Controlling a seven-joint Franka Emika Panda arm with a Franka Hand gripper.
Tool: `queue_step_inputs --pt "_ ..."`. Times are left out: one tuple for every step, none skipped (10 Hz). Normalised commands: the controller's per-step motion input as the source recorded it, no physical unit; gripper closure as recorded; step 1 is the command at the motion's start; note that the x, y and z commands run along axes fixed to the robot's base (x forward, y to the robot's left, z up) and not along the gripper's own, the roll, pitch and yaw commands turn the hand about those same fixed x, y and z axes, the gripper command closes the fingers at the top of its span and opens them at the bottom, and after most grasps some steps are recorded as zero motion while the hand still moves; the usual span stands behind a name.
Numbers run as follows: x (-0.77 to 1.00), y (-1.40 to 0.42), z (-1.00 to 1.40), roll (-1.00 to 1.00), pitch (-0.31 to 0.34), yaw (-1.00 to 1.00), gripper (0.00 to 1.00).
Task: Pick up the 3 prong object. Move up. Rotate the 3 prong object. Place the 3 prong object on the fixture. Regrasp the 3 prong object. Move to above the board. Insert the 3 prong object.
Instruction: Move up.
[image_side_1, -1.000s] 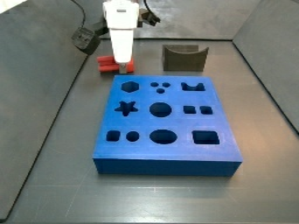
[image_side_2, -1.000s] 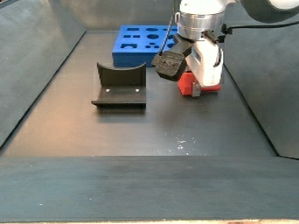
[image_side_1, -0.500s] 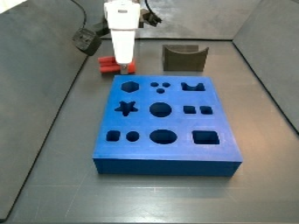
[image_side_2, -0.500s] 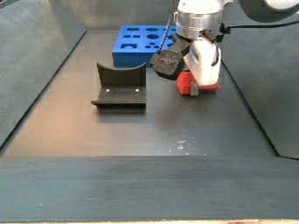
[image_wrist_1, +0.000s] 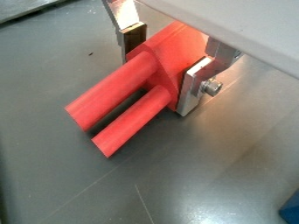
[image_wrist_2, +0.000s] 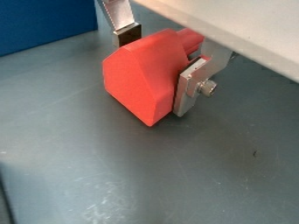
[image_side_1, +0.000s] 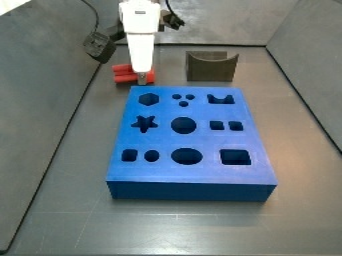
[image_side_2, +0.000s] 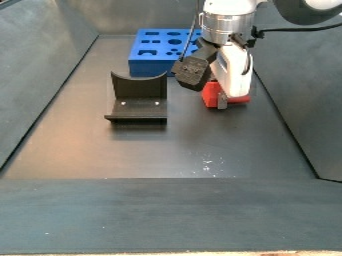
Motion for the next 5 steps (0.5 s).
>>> queue_step_inputs --pt "0.00 0.00 1.00 0.00 0.000 0.00 1.00" --pt "0.00 -0.01 1.00 0.00 0.000 -0.03 1.00" --pt "-0.03 -0.02 1.00 -0.01 0.029 -0.03 1.00" --pt "-0.03 -0.02 0.91 -0.02 0.051 -0.03 1.00" --pt "-0.01 -0.01 0.74 -0.04 0.069 -0.02 1.00"
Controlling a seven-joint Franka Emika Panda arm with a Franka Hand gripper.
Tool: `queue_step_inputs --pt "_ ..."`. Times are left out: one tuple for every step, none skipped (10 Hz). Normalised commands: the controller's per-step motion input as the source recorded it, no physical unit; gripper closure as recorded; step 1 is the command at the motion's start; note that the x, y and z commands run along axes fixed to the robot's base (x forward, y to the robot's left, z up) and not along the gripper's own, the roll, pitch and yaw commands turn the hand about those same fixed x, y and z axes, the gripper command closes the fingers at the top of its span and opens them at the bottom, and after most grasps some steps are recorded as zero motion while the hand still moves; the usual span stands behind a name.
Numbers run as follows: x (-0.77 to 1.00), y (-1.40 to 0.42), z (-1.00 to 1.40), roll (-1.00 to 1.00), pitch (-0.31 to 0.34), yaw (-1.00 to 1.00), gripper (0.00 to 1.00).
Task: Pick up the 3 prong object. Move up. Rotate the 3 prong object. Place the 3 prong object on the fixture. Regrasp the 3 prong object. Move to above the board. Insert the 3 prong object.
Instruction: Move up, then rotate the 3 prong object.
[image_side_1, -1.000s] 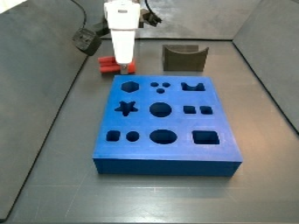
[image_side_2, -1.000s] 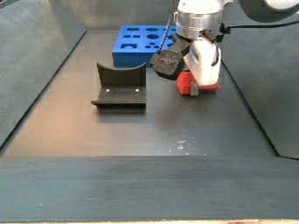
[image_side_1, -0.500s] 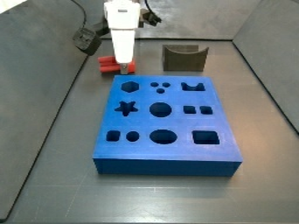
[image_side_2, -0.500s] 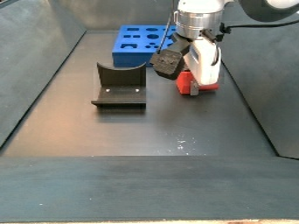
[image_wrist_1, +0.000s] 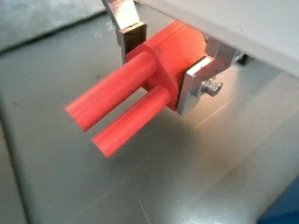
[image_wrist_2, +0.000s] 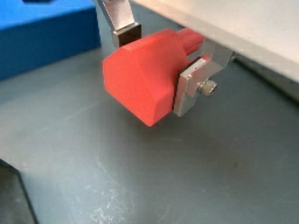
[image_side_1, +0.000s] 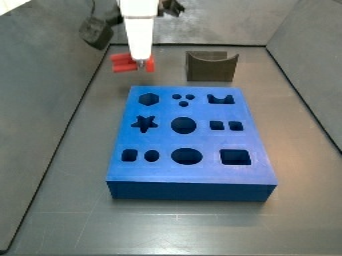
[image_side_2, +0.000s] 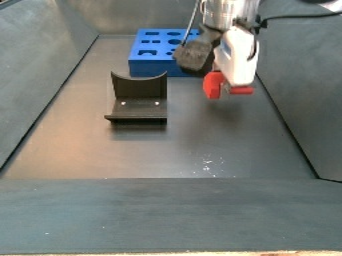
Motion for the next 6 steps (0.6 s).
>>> queue_step_inputs --pt "-0.01 -0.01 0.62 -0.05 0.070 -0.01 1.00" --pt "-0.02 -0.01 0.44 -0.08 0.068 0.00 1.00" --pt "-0.02 -0.01 0.36 -0.09 0.066 0.00 1.00" --pt "-0.06 1.00 0.00 0.00 0.000 0.00 1.00" --pt "-0.04 1.00 -0.13 -0.02 -0.011 -0.01 1.00" --pt "-0.03 1.00 -0.14 -0.03 -0.019 -0.03 1.00"
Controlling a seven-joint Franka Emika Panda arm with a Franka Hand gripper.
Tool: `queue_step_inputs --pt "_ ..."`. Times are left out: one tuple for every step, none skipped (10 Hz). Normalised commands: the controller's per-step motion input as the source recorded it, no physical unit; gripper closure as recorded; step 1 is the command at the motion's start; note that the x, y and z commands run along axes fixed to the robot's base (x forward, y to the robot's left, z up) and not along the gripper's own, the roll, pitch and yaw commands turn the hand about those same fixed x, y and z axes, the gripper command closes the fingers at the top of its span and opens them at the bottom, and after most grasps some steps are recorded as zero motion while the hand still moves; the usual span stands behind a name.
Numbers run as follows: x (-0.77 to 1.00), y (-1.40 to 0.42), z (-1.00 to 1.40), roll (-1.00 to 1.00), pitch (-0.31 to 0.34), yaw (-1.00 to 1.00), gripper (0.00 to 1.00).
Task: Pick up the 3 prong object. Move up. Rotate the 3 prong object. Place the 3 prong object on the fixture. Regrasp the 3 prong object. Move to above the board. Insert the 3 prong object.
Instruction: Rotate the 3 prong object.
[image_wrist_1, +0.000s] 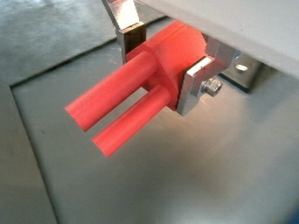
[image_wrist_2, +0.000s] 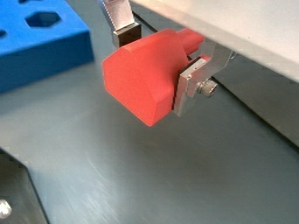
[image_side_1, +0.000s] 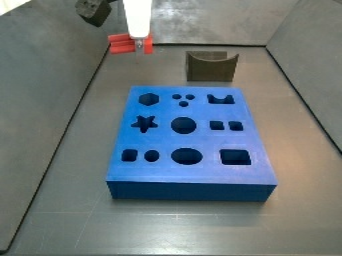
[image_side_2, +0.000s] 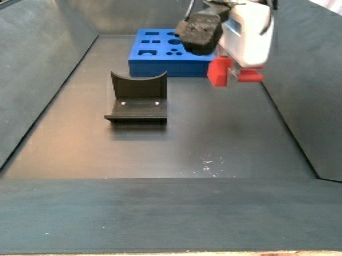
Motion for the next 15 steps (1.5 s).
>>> queue_step_inputs --pt "-0.01 0.90 -0.14 -0.03 -0.031 -0.03 1.00" --pt "0.02 0.66 -0.11 -0.04 -0.034 -0.04 1.00" --pt "0.03 0.48 -0.08 -0.05 -0.029 -0.04 1.00" --pt "0.04 0.26 -0.07 -0.06 -0.019 -0.04 1.00" --pt "0.00 0.00 0.00 0.00 0.000 -1.00 1.00" --pt "0.00 -0.04 0.01 0.00 0.000 -1.00 1.00" --pt "-0.01 -0.01 0.01 0.00 0.000 -1.00 1.00" --pt "-0.02 -0.01 0.01 0.00 0.000 -1.00 1.00" --pt "-0.02 0.00 0.00 0.00 0.001 -1.00 1.00" --pt "-0.02 0.00 0.00 0.00 0.001 -1.00 1.00" --pt "-0.02 0.01 -0.01 0.00 0.002 -1.00 1.00" --pt "-0.02 0.01 -0.01 0.00 0.002 -1.00 1.00" --pt "-0.02 0.01 -0.01 0.00 0.002 -1.00 1.00" --pt "-0.02 0.01 -0.01 0.00 0.002 -1.00 1.00" --pt "-0.02 0.01 -0.01 0.00 0.002 -1.00 1.00"
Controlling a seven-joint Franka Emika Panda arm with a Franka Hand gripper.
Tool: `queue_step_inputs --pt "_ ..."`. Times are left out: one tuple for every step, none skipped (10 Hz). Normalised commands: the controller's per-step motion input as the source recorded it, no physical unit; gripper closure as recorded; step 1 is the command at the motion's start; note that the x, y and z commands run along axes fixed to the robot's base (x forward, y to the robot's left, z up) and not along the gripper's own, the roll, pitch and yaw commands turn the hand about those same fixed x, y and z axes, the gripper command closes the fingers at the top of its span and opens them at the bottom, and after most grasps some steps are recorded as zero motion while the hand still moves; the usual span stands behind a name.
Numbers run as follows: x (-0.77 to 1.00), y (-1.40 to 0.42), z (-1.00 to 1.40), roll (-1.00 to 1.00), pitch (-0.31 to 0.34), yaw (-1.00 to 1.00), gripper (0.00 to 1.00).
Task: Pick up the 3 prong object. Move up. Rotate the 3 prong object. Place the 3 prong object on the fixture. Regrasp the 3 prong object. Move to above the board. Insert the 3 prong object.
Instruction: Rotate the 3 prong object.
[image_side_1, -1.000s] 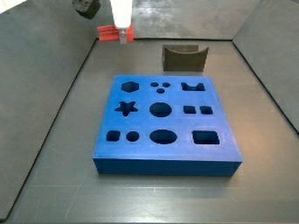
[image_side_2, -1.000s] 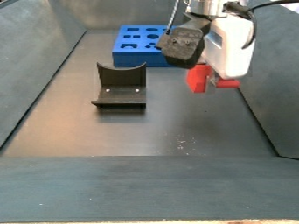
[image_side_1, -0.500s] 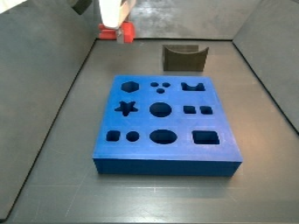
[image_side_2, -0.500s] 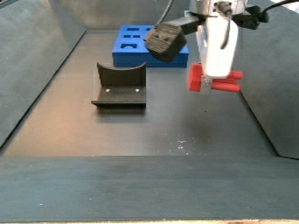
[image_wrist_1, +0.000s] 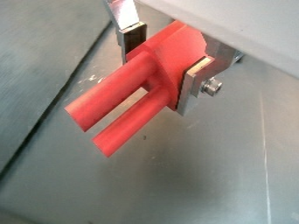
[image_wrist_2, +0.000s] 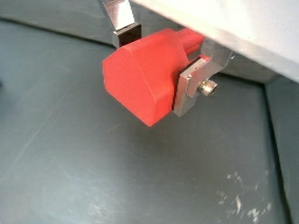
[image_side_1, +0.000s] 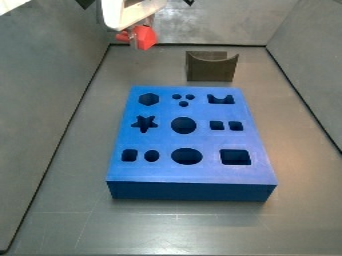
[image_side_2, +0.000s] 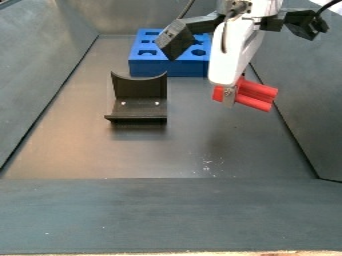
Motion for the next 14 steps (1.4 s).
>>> queue_step_inputs --pt "-0.02 0.01 -0.01 0.00 0.002 -1.00 1.00" --pt "-0.02 0.01 -0.01 0.00 0.003 -1.00 1.00" --pt "-0.02 0.01 -0.01 0.00 0.003 -1.00 1.00" --pt "-0.02 0.01 -0.01 0.00 0.003 -1.00 1.00" --pt "-0.02 0.01 -0.01 0.00 0.004 -1.00 1.00" --pt "-0.02 0.01 -0.01 -0.01 0.004 -1.00 1.00" --pt "-0.02 0.01 -0.01 -0.01 0.005 -1.00 1.00" --pt "-0.02 0.01 -0.01 -0.01 0.005 -1.00 1.00" --pt "-0.02 0.01 -0.01 -0.01 0.006 -1.00 1.00" --pt "-0.02 0.01 -0.01 -0.01 0.006 -1.00 1.00" --pt "-0.02 0.01 -0.01 -0.01 0.008 -1.00 1.00" --pt "-0.02 0.02 -0.01 -0.02 0.009 -1.00 1.00" --pt "-0.02 0.02 -0.01 -0.02 0.011 -0.87 1.00" --pt "-0.02 0.02 -0.01 -0.02 0.011 -0.71 1.00"
